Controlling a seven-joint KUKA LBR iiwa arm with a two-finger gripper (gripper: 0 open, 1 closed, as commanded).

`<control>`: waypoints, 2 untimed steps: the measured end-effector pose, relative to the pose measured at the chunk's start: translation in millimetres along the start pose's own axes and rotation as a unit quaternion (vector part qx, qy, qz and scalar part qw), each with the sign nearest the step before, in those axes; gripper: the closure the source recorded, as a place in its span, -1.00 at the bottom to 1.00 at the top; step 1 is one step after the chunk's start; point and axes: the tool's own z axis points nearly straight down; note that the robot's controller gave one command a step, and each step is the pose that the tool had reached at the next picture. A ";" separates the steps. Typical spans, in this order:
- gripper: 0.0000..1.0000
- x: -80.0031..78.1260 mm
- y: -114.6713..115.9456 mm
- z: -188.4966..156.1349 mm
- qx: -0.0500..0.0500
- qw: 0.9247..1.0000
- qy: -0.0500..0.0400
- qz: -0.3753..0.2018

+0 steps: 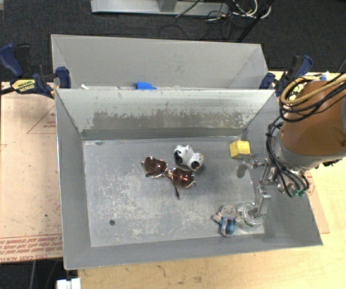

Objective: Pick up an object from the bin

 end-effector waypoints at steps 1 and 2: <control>-1.00 0.0 0.0 0.0 0.000 1.000 0.000 0.000; -1.00 12.1 -15.3 52.0 0.000 1.000 -0.003 -0.016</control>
Offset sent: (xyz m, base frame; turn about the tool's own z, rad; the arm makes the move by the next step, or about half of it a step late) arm -0.0189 -0.0209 -0.0724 -0.0458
